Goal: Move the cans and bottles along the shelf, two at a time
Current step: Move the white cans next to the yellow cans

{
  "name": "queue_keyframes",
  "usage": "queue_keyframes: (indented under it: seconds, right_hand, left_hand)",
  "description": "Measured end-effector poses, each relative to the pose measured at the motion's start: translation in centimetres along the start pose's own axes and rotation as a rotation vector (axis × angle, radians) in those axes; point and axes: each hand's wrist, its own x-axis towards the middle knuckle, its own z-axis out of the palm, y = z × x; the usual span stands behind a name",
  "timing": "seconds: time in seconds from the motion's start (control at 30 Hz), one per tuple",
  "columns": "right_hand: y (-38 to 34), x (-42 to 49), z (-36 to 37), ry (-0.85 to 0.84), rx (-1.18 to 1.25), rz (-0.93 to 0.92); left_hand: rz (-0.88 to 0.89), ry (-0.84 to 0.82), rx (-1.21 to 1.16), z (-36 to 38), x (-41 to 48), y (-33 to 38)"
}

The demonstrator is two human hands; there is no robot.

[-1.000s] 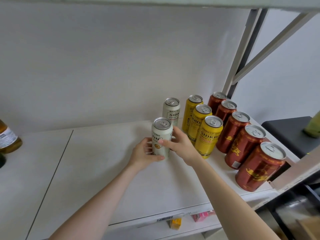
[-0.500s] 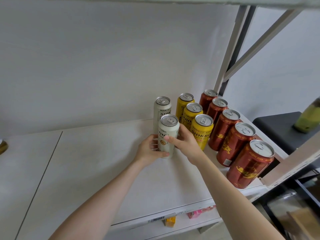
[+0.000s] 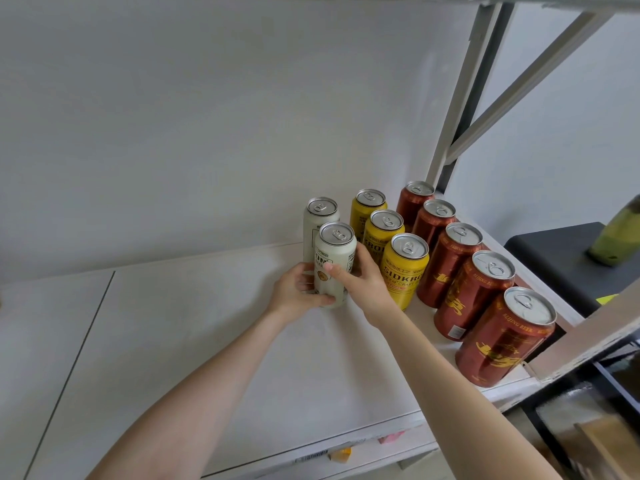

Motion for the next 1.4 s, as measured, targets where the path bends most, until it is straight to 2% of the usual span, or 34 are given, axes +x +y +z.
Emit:
queue_keyframes:
  seconds: [0.33,0.57,0.8,0.93,1.1,1.27,1.4]
  right_hand:
    - [0.0,0.7,0.2,0.012,-0.004,0.015]
    - [0.1,0.6,0.2,0.041,-0.039,0.036]
    - [0.6,-1.2,0.8,0.175,-0.088,0.094]
    - [1.4,-3.4,1.0,0.250,-0.339,0.115]
    - [2.2,-7.0,1.5,0.151,-0.717,0.052]
    - [2.8,-9.8,2.5,0.063,-1.124,0.043]
    - [3.1,-11.4,3.3,0.048,-1.342,0.000]
  left_hand:
    - [0.013,-0.010,0.000,-0.2,0.8,0.0]
    - [0.037,-0.015,0.108,-0.9,0.6,-0.5]
    - [-0.018,0.147,0.300,-4.7,-1.2,-1.9]
    - [0.076,0.209,0.642,-7.4,-3.9,-2.9]
    - [0.275,0.210,0.993,-8.9,-7.7,-3.9]
    - [0.316,0.190,1.206,-9.3,-10.4,-4.3]
    - [0.284,0.195,1.275,-9.6,-12.3,-4.4]
